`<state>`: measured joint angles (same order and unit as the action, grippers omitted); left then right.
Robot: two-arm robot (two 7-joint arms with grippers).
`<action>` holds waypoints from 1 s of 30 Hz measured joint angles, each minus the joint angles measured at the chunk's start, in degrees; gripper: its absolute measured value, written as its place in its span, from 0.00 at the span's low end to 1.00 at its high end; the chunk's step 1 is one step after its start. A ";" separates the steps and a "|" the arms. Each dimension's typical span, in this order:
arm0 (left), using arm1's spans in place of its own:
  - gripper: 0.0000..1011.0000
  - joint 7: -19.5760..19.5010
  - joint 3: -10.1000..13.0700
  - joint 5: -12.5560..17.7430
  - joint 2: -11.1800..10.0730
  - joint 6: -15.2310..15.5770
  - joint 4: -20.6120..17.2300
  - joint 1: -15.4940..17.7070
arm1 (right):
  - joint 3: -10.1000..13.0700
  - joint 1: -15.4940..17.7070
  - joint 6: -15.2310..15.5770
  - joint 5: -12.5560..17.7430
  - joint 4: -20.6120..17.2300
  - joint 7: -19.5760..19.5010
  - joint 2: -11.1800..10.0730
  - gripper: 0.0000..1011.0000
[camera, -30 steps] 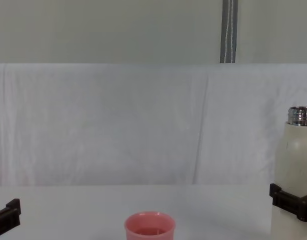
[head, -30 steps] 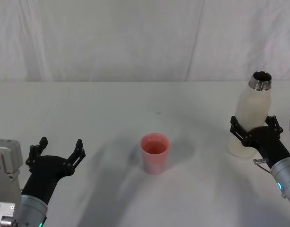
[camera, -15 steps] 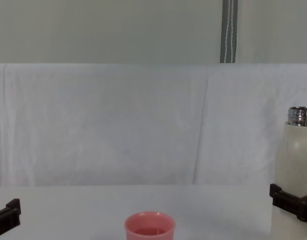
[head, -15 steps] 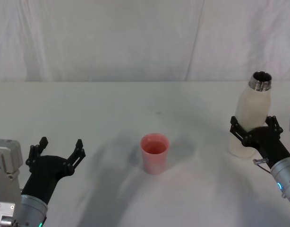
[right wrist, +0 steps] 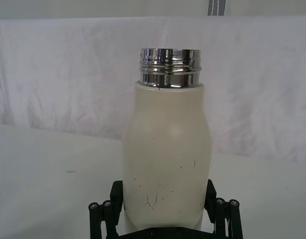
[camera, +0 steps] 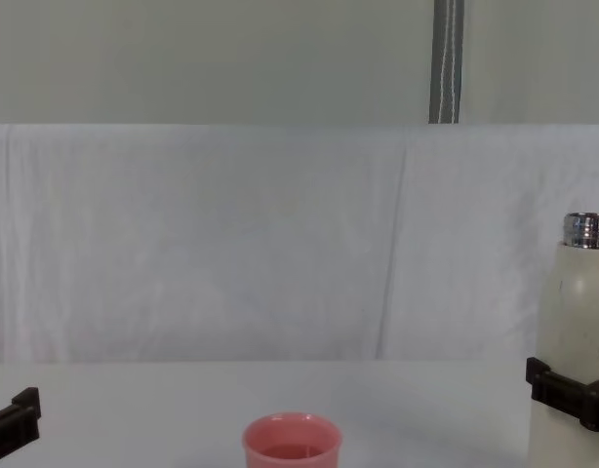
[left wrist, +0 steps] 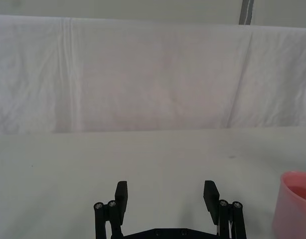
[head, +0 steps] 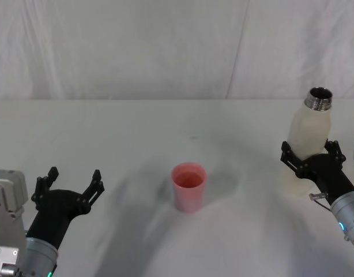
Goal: Grasp the thermos with one hand and pour water into the cup lid.
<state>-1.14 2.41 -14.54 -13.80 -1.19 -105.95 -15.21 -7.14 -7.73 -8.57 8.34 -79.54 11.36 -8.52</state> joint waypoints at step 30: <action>0.99 0.00 0.00 0.00 0.00 0.00 0.00 0.00 | 0.10 0.56 0.24 -0.01 -0.77 0.06 -0.26 0.99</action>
<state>-1.14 2.41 -14.54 -13.80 -1.19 -105.95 -15.21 -7.04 -7.17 -8.33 8.33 -80.31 11.41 -8.78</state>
